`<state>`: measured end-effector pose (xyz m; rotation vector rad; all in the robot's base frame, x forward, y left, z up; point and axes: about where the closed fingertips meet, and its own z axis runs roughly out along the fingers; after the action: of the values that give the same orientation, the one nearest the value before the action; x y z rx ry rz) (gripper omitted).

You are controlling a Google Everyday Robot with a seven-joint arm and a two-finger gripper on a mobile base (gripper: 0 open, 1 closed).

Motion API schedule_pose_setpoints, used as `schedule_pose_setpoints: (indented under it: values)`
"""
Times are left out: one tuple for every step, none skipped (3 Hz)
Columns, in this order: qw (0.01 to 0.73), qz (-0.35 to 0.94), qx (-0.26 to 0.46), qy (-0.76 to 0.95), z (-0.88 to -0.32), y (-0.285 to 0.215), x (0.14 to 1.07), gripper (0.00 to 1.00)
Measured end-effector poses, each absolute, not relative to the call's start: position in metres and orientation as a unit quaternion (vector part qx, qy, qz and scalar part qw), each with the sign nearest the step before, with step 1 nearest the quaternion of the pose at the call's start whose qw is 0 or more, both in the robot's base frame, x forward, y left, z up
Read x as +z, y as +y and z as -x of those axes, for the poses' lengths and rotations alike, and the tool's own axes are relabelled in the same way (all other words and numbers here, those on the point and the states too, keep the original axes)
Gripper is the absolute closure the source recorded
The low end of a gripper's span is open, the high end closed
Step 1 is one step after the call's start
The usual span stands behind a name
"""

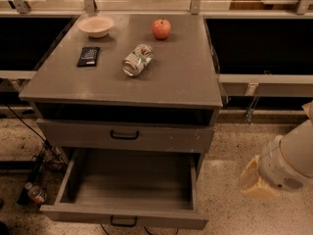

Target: Close middle drawer

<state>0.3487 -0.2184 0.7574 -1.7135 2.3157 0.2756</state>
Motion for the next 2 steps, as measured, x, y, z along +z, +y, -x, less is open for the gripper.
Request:
schedule_pose_setpoints:
  values:
    - [0.112,0.618,0.104,0.771,-0.3200,-0.2126,0.7440,1.00]
    - [0.112,0.618,0.104,0.771,-0.3200,-0.2126,0.7440,1.00]
